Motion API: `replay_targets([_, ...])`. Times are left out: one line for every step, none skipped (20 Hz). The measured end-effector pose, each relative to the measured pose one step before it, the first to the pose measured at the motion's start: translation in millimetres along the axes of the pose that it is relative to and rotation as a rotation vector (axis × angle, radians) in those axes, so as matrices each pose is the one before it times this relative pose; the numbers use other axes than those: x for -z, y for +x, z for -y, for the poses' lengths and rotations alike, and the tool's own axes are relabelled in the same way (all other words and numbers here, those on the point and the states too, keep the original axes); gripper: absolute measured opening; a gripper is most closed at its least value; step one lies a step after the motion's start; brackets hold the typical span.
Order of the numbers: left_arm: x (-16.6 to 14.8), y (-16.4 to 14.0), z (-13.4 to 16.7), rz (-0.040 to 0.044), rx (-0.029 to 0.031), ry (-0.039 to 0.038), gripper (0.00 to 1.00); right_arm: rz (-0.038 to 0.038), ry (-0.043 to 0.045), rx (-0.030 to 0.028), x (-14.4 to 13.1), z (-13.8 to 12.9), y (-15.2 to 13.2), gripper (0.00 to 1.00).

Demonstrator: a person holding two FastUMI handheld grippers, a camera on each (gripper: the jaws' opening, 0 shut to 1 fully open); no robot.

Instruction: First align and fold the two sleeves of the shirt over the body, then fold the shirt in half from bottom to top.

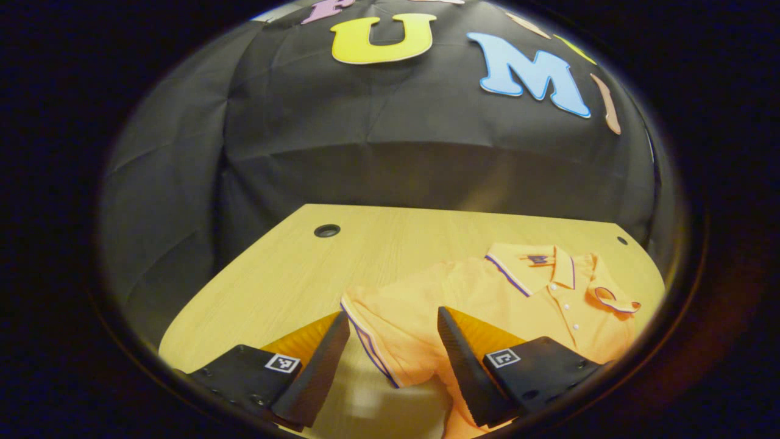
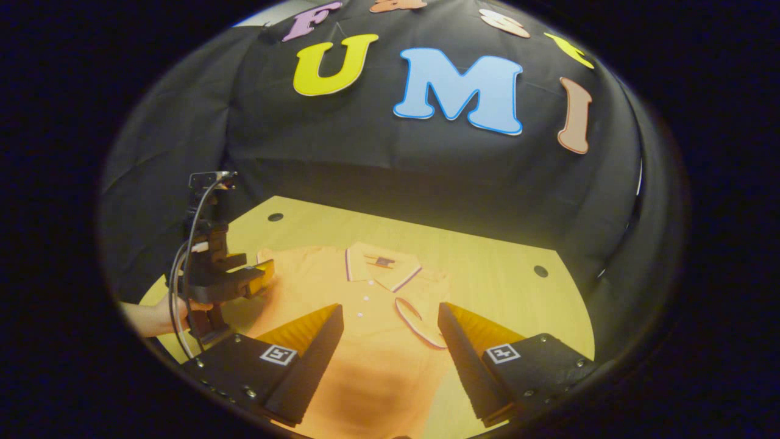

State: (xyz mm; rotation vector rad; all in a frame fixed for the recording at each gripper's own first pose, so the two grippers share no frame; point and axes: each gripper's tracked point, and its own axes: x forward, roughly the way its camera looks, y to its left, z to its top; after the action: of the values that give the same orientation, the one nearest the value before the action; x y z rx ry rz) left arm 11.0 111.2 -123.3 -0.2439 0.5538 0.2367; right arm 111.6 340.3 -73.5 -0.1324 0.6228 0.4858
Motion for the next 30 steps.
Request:
replay_targets([2.9, 1.77, -1.09, -0.01597, -0.00904, -0.0063, 0.95, 0.00106, 0.01104, 0.00044, 1.28, -0.69, -6.29, 0.96])
replay_targets([2.37, 0.64, -2.59, -0.01499, -0.01369, -0.0078, 0.98, -0.00289, 0.00716, 0.00696, 3.67, -1.15, -10.5, 0.96])
replay_targets([3.47, 0.03, -1.64, -0.01792, -0.00843, -0.01078, 0.98, -0.00615, -0.0002, 0.01001, 3.19, 2.14, -7.58, 0.96])
replay_targets([3.22, -0.63, 1.29, -0.02174, 0.00004, -0.01314, 0.98, -0.00462, 0.00246, 0.01096, 4.17, 3.0, -5.51, 0.97])
replay_targets([4.5, -0.82, 0.54, -0.02492, -0.003, -0.00998, 0.97, -0.00703, 0.00444, 0.00383, 3.03, 0.91, -3.98, 0.97])
replay_targets([3.25, -2.51, -0.91, -0.02516, -0.01115, -0.00283, 0.97, -0.00923, 0.00632, 0.00254, 5.7, 0.39, -1.72, 0.97])
replay_targets([-4.79, -0.24, -0.52, 0.01649, 0.00265, 0.01202, 0.97, -0.00666, 0.00896, 0.00307, 2.86, 1.11, -2.45, 0.97])
replay_targets([-0.05, 1.89, 2.2, -0.00027, 0.00527, 0.01006, 0.98, -0.00224, 0.01312, 0.00072, 2.74, -0.66, -2.77, 0.96])
replay_targets([2.57, 3.35, -1.38, -0.01235, -0.00763, 0.01464, 0.96, -0.00064, 0.01338, -0.00026, 0.42, -0.92, -3.35, 0.96])
replay_targets([0.12, 0.27, -1.38, -0.00624, -0.00217, 0.01808, 0.94, 0.00153, 0.01037, 0.00135, 1.0, -0.28, -2.61, 0.96])
replay_targets([-1.47, 0.49, 0.7, 0.00065, 0.00419, 0.00698, 0.95, 0.00299, 0.00765, 0.00393, -0.97, 0.71, -2.07, 0.96])
replay_targets([-0.27, 0.69, 2.39, -0.00131, 0.00698, 0.00489, 0.94, 0.00443, 0.00768, 0.0022, -0.62, -0.05, -1.52, 0.96])
replay_targets([0.46, 0.29, 2.49, -0.00418, 0.00315, 0.0097, 0.94, 0.00429, 0.00755, -0.00152, -2.0, -0.62, -1.9, 0.96])
replay_targets([-0.19, 0.61, 1.45, -0.00275, 0.00646, 0.0037, 0.92, 0.00238, 0.00758, -0.00083, 0.18, -0.57, -2.09, 0.96])
replay_targets([-1.03, 0.42, 3.17, -0.00121, 0.00186, 0.00424, 0.9, 0.00085, 0.00687, -0.00076, -0.32, -0.09, -1.38, 0.96])
replay_targets([0.67, 1.31, 4.21, -0.00322, 0.01281, 0.00147, 0.87, -0.0009, 0.00762, -0.00144, 1.66, -0.34, -0.41, 0.96])
replay_targets([0.65, 1.3, 3.28, -0.00238, -0.00055, 0.00455, 0.8, -0.00103, 0.00645, -0.00118, 0.62, -0.06, 0.19, 0.96])
replay_targets([0.36, 1.54, 4.12, -0.00026, 0.00532, 0.00412, 0.72, -0.00282, 0.00462, -0.00065, 2.52, 0.08, -1.42, 0.96])
replay_targets([-0.1, 0.96, 0.4, 0.00162, -0.00261, 0.00167, 0.6, -0.0031, 0.00296, 0.00021, 1.73, 0.5, -1.16, 0.96])
replay_targets([-0.43, 0.06, 2.84, -0.0001, 0.0035, 0.00065, 0.46, -0.0019, 0.00162, 0.00068, 2.08, 1.14, -0.35, 0.96])
replay_targets([0.14, -0.89, 1.54, 0.00227, 0.00291, 0.01082, 0.32, -0.00107, 0.00168, 0.00114, 0.65, 1.67, -1.56, 0.96])
replay_targets([0.63, -0.17, -0.29, -0.00478, -0.00504, 0.01629, 0.27, -0.00054, 0.00207, 0.00366, 1.83, 2.19, -1.57, 0.96])
replay_targets([-0.94, -0.82, 2.16, -0.00097, -0.00108, 0.0183, 0.17, 0.00125, 0.00454, 0.00397, 0.46, 2.6, -1.7, 0.96])
replay_targets([-0.59, 0.05, 1.8, -0.00451, -0.00086, 0.01561, 0.1, -0.00068, 0.00603, 0.00402, 1.77, 1.93, -1.49, 0.96])
replay_targets([-0.3, -0.54, 1.9, 0.00106, 0.0, 0.00981, 0.1, 0.00052, 0.00572, 0.00523, 0.33, 2.79, -1.16, 0.96])
replay_targets([-3.85, -1.05, 0.37, 0.00853, -0.00521, 0.00131, 0.09, 0.00297, 0.00427, 0.00647, 1.36, 3.0, -2.49, 0.96])
replay_targets([-4.74, -3.1, 1.24, 0.01373, -0.00384, -0.00181, 0.09, 0.00077, 0.00322, 0.00674, 0.3, 3.35, -1.65, 0.97])
replay_targets([-5.18, -3.48, 1.6, 0.0143, -0.00525, 0.0016, 0.09, 0.00208, 0.00297, 0.0051, 0.67, 2.25, -1.92, 0.97])
replay_targets([-6.3, -4.47, 3.61, 0.01856, 0.00037, 0.00542, 0.09, 0.00182, 0.0028, 0.00364, -0.05, 2.43, -1.86, 0.97])
replay_targets([-6.84, -3.46, 5.68, 0.01698, 0.00441, 0.01093, 0.09, -0.00084, 0.00262, 0.00292, 1.59, 2.33, -1.03, 0.97])
